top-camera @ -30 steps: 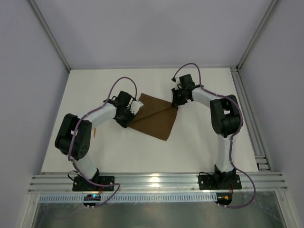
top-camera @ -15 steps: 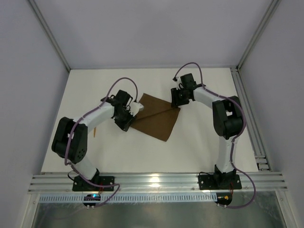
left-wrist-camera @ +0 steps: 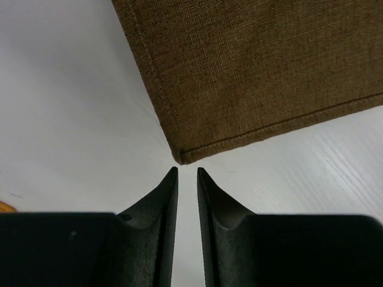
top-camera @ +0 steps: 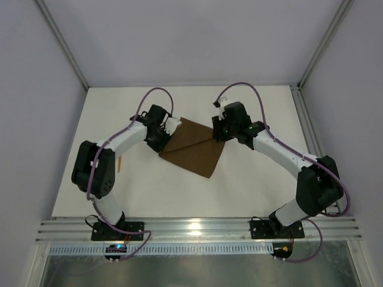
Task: Fold the napkin into a case and place the utensils inside
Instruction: Fold the square-folded napkin at the center of the board.
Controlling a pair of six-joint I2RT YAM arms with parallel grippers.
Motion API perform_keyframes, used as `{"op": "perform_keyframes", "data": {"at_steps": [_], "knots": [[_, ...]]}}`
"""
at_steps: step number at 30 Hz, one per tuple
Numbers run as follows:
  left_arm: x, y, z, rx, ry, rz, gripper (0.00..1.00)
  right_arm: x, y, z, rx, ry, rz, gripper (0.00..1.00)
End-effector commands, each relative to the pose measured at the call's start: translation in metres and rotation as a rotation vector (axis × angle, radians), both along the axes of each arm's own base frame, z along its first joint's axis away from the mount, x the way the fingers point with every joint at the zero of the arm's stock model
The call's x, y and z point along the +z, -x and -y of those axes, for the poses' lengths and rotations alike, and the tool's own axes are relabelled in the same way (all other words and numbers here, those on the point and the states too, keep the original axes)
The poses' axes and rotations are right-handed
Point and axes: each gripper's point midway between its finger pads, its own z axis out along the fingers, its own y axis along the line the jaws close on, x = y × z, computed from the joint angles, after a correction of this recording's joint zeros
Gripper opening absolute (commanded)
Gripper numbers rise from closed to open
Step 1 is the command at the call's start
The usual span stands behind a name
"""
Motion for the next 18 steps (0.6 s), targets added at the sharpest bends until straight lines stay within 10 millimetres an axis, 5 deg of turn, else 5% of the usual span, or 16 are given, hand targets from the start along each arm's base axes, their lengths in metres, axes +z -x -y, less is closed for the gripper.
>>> {"op": "perform_keyframes", "data": {"at_steps": [1,2,4,8,13,18], "knots": [[-0.012,-0.018,0.004,0.053,0.011,0.023,0.21,-0.042,0.054,-0.032,0.057,-0.062,-0.146,0.36],[-0.022,-0.016,0.004,0.061,0.005,-0.001,0.21,-0.057,0.077,-0.040,0.095,-0.102,-0.209,0.31],[-0.030,-0.012,0.004,0.063,0.004,-0.023,0.18,-0.065,0.089,-0.051,0.103,-0.180,-0.241,0.29],[-0.041,0.003,0.006,0.056,0.020,-0.091,0.15,-0.103,0.115,-0.042,0.036,-0.196,-0.349,0.25],[-0.043,0.030,0.018,-0.001,0.062,-0.171,0.13,-0.133,0.115,-0.020,-0.054,-0.131,-0.413,0.25],[-0.046,0.077,0.039,-0.129,0.124,-0.305,0.13,-0.139,0.096,0.010,-0.148,-0.123,-0.417,0.25]]}}
